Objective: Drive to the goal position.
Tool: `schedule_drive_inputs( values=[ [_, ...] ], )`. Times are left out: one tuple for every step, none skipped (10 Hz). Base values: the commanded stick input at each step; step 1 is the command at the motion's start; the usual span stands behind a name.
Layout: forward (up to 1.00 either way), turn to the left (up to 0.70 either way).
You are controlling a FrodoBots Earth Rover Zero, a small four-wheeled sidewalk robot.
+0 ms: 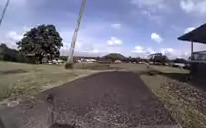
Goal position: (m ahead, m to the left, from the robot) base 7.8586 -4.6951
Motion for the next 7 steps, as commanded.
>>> schedule_drive_inputs(
  values=[
    [0.85, 0.0],
    [0.85, 0.0],
    [0.85, 0.0],
    [0.85, 0.0],
    [0.85, 0.0],
    [0.85, -0.08],
    [0.85, -0.29]
  ],
)
